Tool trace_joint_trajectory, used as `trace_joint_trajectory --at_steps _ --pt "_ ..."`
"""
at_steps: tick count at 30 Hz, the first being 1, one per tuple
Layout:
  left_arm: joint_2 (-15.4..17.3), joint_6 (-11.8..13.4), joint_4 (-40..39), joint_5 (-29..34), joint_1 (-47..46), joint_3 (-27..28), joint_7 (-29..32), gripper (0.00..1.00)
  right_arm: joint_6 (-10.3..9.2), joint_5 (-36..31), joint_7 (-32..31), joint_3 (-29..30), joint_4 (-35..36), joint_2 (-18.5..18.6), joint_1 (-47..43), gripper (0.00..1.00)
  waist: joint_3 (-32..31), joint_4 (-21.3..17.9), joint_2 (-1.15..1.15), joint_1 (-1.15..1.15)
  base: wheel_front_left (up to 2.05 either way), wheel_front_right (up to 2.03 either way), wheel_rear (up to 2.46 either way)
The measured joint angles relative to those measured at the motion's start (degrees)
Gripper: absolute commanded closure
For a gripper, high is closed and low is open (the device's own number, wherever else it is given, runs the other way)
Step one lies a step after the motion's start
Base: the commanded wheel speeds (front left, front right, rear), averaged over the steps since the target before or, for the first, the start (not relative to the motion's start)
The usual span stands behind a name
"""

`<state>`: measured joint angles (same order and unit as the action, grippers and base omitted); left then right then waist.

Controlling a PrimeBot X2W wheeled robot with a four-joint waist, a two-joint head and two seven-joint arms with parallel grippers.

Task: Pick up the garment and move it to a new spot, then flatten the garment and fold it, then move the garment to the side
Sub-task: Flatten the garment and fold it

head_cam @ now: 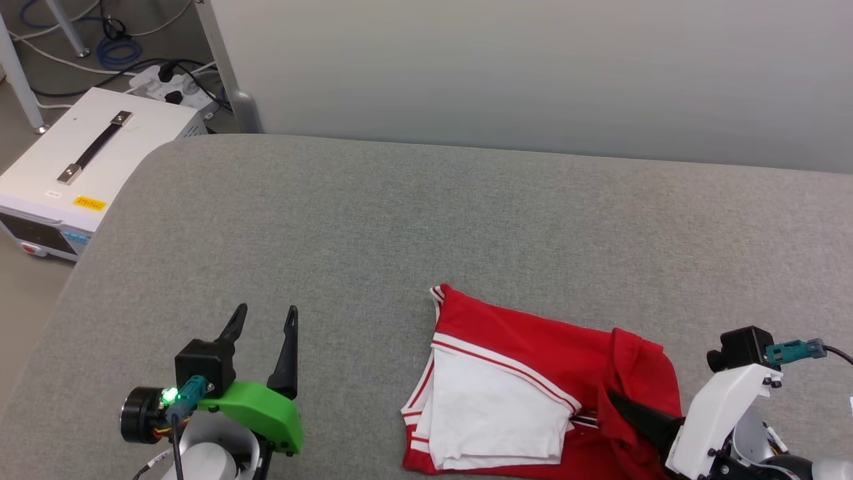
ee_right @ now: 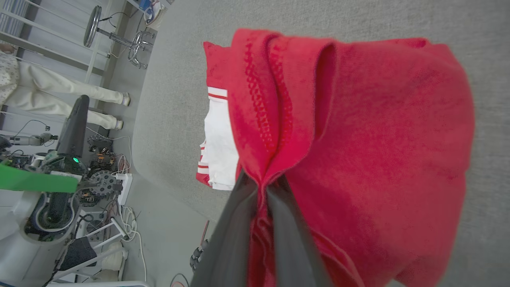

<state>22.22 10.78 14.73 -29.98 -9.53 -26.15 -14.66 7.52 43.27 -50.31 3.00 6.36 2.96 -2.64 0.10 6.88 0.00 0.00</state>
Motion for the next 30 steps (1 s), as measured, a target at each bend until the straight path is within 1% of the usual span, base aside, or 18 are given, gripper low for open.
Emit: trace_joint_trajectory --at_steps 3,8,16,17,18,20,23,25,26,27,30 --pt "-0.27 -0.36 0.41 0.21 0.01 0.15 0.00 0.00 0.00 4.86 3.05 -2.19 -2.47 0.05 1.03 1.00 -0.08 0.62 0.00 0.00 0.00 0.00 0.00" --pt "-0.32 -0.54 0.70 0.49 0.01 0.59 0.00 0.00 -0.01 8.98 9.89 -6.64 -9.68 -0.01 4.30 1.00 -0.04 1.74 0.00 0.00 0.00 0.00 0.00" --pt "-0.77 -1.35 0.73 1.21 -0.04 0.86 0.00 0.00 -0.07 11.68 20.64 -13.85 -23.96 -0.04 13.49 1.00 0.86 3.94 0.00 0.00 0.00 0.00 0.00" --pt "-0.89 -1.53 0.85 1.38 -0.07 0.85 0.00 0.00 -0.07 13.70 22.64 -15.66 -26.42 -0.02 15.40 1.00 1.16 4.60 0.00 0.00 0.00 0.00 0.00" --pt "-0.96 -1.53 0.86 1.49 -0.07 0.85 0.00 0.00 -0.07 15.01 23.56 -16.85 -27.66 0.00 16.34 1.00 1.32 4.97 0.00 0.00 0.00 0.00 0.00" --pt "-1.01 -1.53 0.90 1.63 -0.07 0.91 0.00 0.00 -0.05 14.91 25.60 -18.95 -30.23 -0.10 18.03 1.00 1.73 5.61 0.00 0.00 0.00 0.00 0.00" --pt "-1.03 -1.54 1.08 1.69 -0.08 1.07 0.00 0.00 -0.07 14.68 27.96 -20.47 -34.62 -0.34 19.85 1.00 2.26 6.30 0.00 0.00 0.00 0.00 0.00" --pt "-1.05 -1.54 1.15 1.76 -0.08 1.14 0.00 0.00 -0.07 15.61 28.47 -21.94 -36.48 -0.15 20.63 1.00 2.51 6.64 0.00 0.00 0.00 0.00 0.00" --pt "-1.08 -1.55 1.18 1.76 -0.08 1.16 0.00 0.00 -0.07 16.48 29.05 -22.56 -37.50 -0.16 21.02 0.86 2.60 6.79 0.00 0.00 0.00 0.00 0.00" --pt "-1.15 -1.75 1.34 1.76 -0.08 1.25 0.00 0.00 -0.07 17.55 31.00 -24.87 -39.73 -0.18 22.39 0.00 2.62 6.99 0.00 0.00 0.00 0.00 0.00" --pt "-1.27 -1.80 1.41 1.76 -0.08 1.34 0.00 0.00 -0.07 20.72 32.34 -27.78 -39.92 -0.19 23.72 0.00 2.49 6.87 0.00 0.00 0.00 0.00 0.00"
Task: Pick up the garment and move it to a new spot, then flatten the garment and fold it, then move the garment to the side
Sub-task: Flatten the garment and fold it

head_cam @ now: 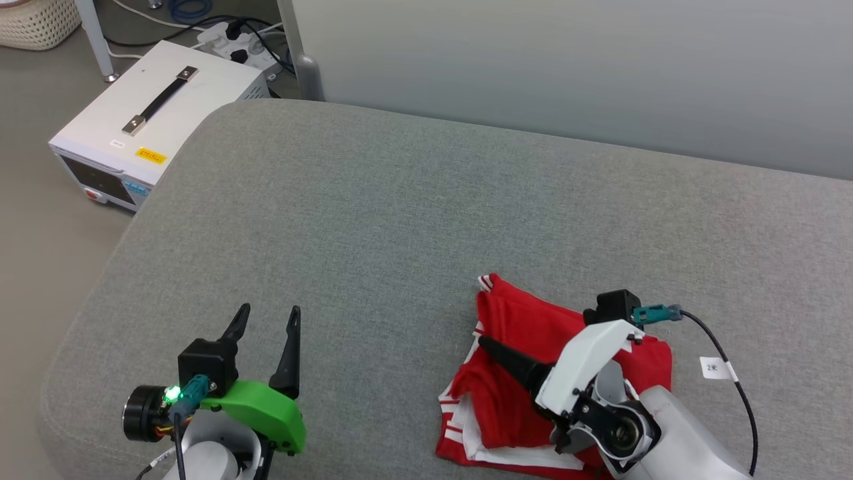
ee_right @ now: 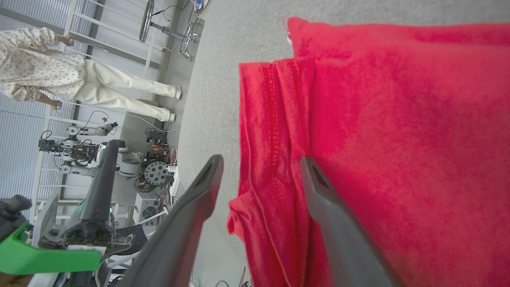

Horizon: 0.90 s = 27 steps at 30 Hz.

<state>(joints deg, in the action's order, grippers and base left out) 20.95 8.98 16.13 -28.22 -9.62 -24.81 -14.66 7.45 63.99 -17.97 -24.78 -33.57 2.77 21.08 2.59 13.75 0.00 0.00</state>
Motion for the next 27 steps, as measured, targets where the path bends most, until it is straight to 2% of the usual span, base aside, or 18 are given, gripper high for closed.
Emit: trace_joint_trajectory --at_steps 5,10,13,16,17,18,19,24,27 --pt "-0.03 -0.16 0.02 0.01 0.01 0.37 0.00 0.00 0.00 6.65 0.42 -6.04 2.60 -0.14 1.36 0.00 -0.37 -0.77 0.00 0.00 0.00 0.00 0.00" --pt "-0.26 -0.63 -0.38 0.02 0.04 0.52 0.00 0.00 0.00 6.00 3.34 -7.64 2.98 -0.19 2.26 0.00 -0.96 -2.04 0.00 0.00 0.00 0.00 0.00" --pt "-0.37 -0.70 -1.08 0.02 0.09 0.70 0.00 0.00 0.00 0.08 5.15 -6.08 2.78 -0.09 3.86 0.00 -1.33 -3.10 0.00 0.00 0.00 0.00 0.00" --pt "-0.74 -1.02 -1.99 0.01 0.14 1.05 0.00 0.00 0.01 -9.14 7.46 -4.71 4.97 2.42 5.20 0.00 -1.67 -4.33 0.00 0.00 0.00 0.00 0.00" --pt "-0.89 -1.21 -2.33 0.01 0.16 1.15 0.00 0.00 0.01 -12.91 8.27 -4.15 6.16 4.14 5.39 0.00 -1.79 -4.80 0.00 0.00 0.00 0.00 0.00" --pt "-1.30 -1.47 -3.57 0.03 0.19 1.78 0.00 0.00 0.01 -21.69 10.16 -2.69 8.20 8.37 5.41 0.00 -1.96 -5.71 0.00 0.00 0.00 0.00 0.00" --pt "-1.45 -1.75 -4.23 0.21 0.19 2.04 0.00 0.00 0.01 -24.83 10.84 -1.35 9.17 9.89 5.38 0.00 -2.01 -6.09 0.00 0.00 0.00 0.00 0.00" --pt "-2.31 -2.81 -6.09 1.77 0.28 2.99 0.00 0.00 0.01 -36.72 13.23 7.05 18.27 14.04 2.38 0.00 -2.09 -8.26 0.00 0.00 0.00 0.00 0.00" --pt "-2.99 -3.57 -7.21 2.64 0.87 3.90 0.00 0.00 0.02 -41.35 14.45 12.28 23.85 14.94 -1.82 0.00 -1.91 -9.32 0.00 0.00 0.00 0.00 0.00"
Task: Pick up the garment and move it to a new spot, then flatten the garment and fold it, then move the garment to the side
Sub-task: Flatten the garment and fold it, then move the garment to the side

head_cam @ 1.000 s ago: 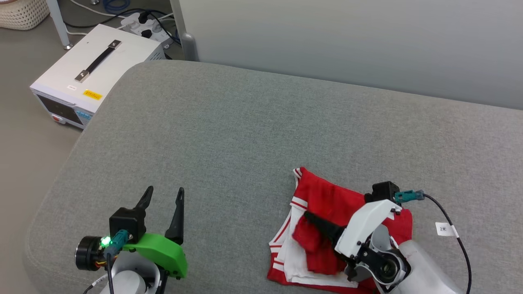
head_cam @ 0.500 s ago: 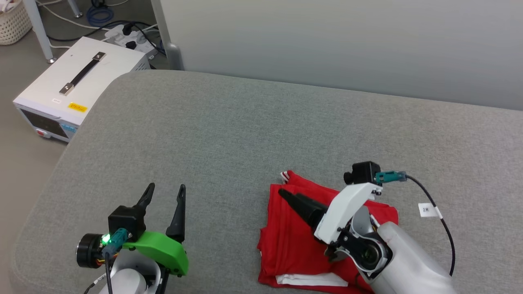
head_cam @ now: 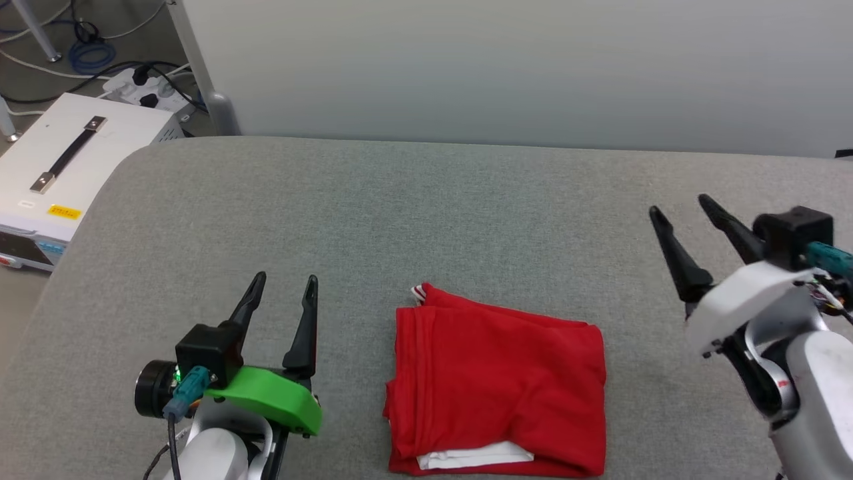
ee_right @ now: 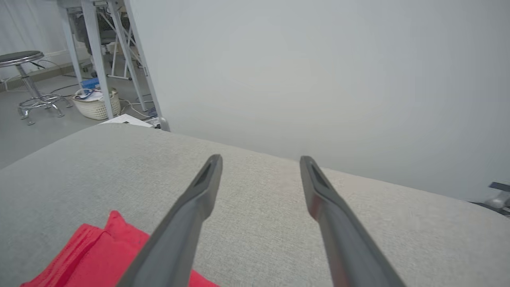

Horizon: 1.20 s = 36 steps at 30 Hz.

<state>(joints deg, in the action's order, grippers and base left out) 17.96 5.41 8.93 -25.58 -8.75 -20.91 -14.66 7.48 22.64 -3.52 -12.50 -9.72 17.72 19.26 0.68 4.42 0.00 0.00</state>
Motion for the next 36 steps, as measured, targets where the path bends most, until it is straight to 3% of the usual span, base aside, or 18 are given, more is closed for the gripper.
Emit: trace_joint_trajectory --at_steps 7,9,10,11,18,30,36 --pt "-2.52 -2.18 -2.70 2.65 1.17 3.09 0.00 0.00 0.00 -5.16 3.94 10.23 9.59 -1.81 -10.67 0.00 0.98 -1.83 0.00 0.00 0.00 0.00 0.00" --pt "-3.05 -2.76 -3.14 3.46 1.79 3.92 0.00 0.00 0.00 -6.90 5.47 12.20 11.32 -3.38 -12.96 0.00 1.30 -2.20 0.00 0.00 0.00 0.00 0.00" --pt "-4.02 -3.98 -3.86 4.93 2.49 5.43 0.00 0.00 0.00 -7.86 7.90 13.86 13.24 -6.64 -16.24 0.00 1.84 -2.56 0.00 0.00 0.00 0.00 0.00" --pt "-4.33 -4.42 -3.93 5.59 2.76 5.89 0.00 0.00 0.00 -8.32 8.96 14.28 13.61 -7.61 -17.27 0.00 2.03 -2.64 0.00 0.00 0.00 0.00 0.00" --pt "-8.29 -7.23 -5.15 7.83 4.86 9.73 0.00 0.00 0.00 -10.65 11.83 14.73 13.52 -12.11 -22.14 0.00 2.85 -2.74 0.00 0.00 0.00 0.00 0.00" --pt "-11.39 -10.80 -4.14 12.56 6.48 13.56 0.00 0.00 0.00 -10.74 13.07 14.71 11.71 -13.65 -22.46 0.00 3.27 -2.14 0.00 0.00 0.00 0.00 0.00" --pt "-12.35 -11.59 -3.66 13.59 6.43 13.94 0.00 0.00 0.00 -10.25 9.82 14.44 11.78 -13.59 -22.45 0.00 3.64 -1.55 0.00 0.00 0.00 0.00 0.00"
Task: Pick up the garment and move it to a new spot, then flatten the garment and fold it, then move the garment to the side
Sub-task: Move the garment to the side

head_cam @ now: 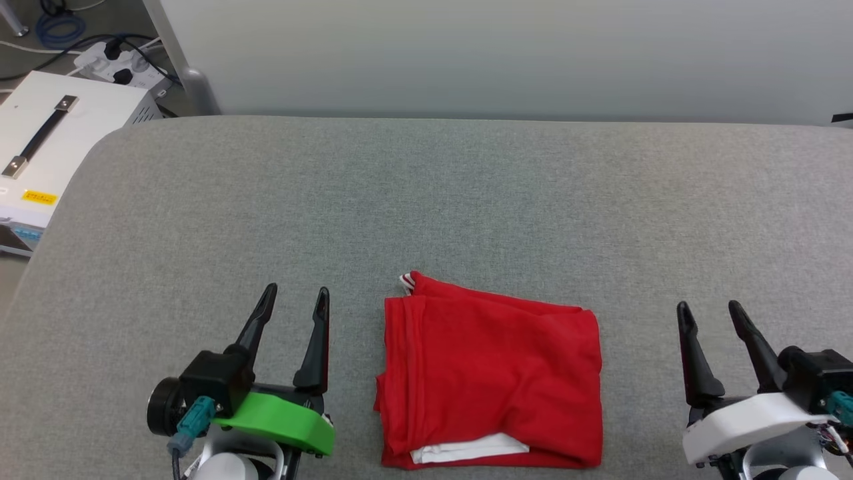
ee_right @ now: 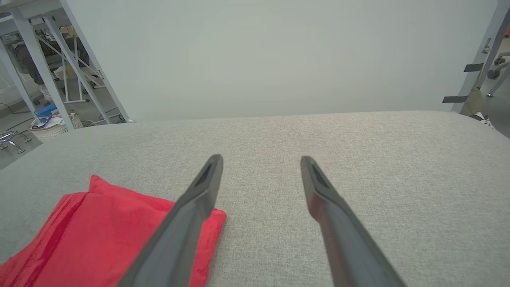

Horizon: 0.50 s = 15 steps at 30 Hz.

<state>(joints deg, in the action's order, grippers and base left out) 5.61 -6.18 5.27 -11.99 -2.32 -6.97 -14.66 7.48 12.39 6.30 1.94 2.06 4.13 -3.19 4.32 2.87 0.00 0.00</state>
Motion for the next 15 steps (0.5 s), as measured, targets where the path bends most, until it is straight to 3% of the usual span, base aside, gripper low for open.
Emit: trace_joint_trajectory --at_steps 3,11,15 --pt "-0.57 -0.22 0.37 -0.38 -0.03 0.56 0.00 0.00 0.00 1.07 -6.22 -1.58 0.74 0.64 0.18 0.00 0.65 0.25 0.00 0.00 0.00 0.00 0.00" --pt "-0.69 -0.73 0.47 0.54 -0.81 0.84 0.00 0.00 0.00 5.98 -38.09 -4.63 4.33 1.60 2.60 0.00 3.30 1.12 0.00 0.00 0.00 0.00 0.00" --pt "-0.83 -0.94 0.69 0.98 -2.02 0.14 0.00 0.00 0.00 6.00 -48.80 -5.66 6.05 1.53 3.55 0.00 4.88 2.00 0.00 0.00 0.00 0.00 0.00"
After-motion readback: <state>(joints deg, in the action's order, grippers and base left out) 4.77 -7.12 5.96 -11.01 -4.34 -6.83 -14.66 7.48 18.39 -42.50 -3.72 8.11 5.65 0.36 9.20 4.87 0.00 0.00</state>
